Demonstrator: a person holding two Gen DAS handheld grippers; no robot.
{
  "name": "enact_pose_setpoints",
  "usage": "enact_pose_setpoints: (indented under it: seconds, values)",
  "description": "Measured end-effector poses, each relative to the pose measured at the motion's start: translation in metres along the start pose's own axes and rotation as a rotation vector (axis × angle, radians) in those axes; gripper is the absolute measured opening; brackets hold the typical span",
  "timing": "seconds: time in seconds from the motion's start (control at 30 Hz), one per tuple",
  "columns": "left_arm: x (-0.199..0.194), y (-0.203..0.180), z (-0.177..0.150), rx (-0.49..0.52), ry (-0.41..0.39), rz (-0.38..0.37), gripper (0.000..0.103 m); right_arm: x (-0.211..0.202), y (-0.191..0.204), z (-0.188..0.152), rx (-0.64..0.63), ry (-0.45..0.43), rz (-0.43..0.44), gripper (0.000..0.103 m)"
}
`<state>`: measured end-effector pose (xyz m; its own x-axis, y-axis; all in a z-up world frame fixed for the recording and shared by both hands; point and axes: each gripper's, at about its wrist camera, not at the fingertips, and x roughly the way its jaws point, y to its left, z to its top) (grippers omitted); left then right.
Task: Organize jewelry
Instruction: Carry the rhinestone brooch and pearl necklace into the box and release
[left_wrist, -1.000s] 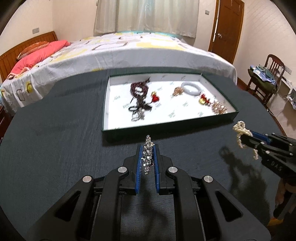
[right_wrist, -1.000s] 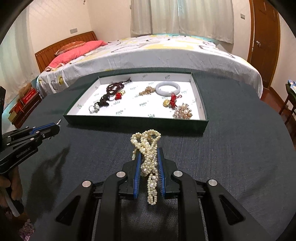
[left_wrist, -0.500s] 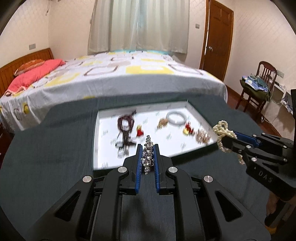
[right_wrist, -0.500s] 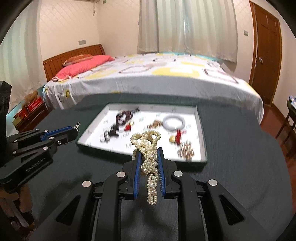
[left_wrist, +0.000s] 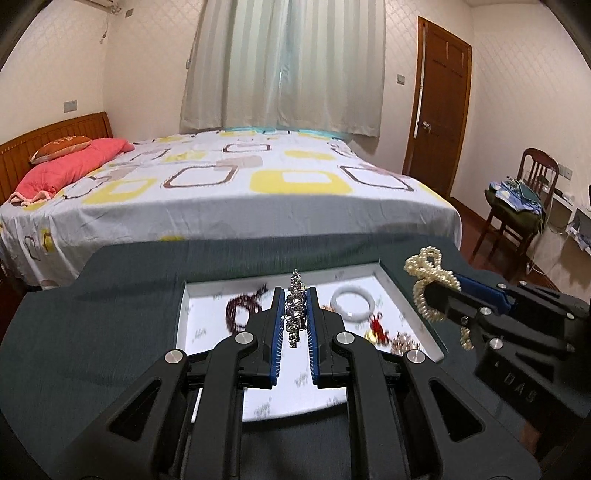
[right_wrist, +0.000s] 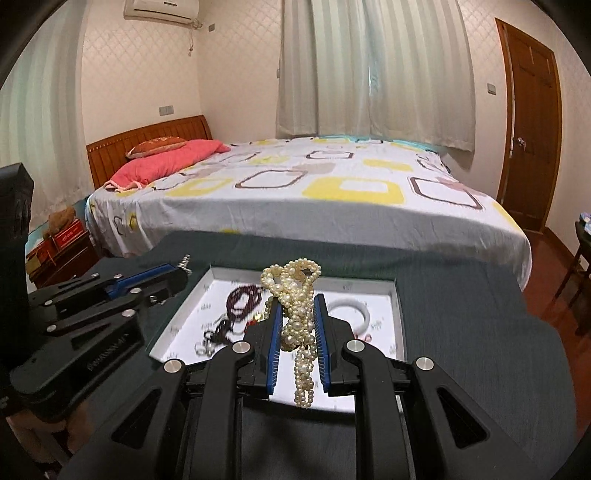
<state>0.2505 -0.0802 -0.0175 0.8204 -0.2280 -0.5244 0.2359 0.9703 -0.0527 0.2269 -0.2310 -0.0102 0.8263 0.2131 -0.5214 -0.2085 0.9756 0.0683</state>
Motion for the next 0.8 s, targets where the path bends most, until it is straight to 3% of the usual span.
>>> enact_pose_setpoints:
  seconds: [0.13,0.5,0.8]
  values:
    - [0.023,0.0,-0.008,-0.009,0.029,0.008,0.012,0.019,-0.002,-0.002,0.0,0.013,0.006,0.018]
    - [0.094,0.01,-0.06,-0.031,0.194,0.056,0.012,0.09,-0.014,-0.05,0.029,0.182,0.005,0.018]
    - [0.116,0.014,-0.075,-0.025,0.26,0.066,0.012,0.117,-0.018,-0.065,0.049,0.249,0.015,0.018]
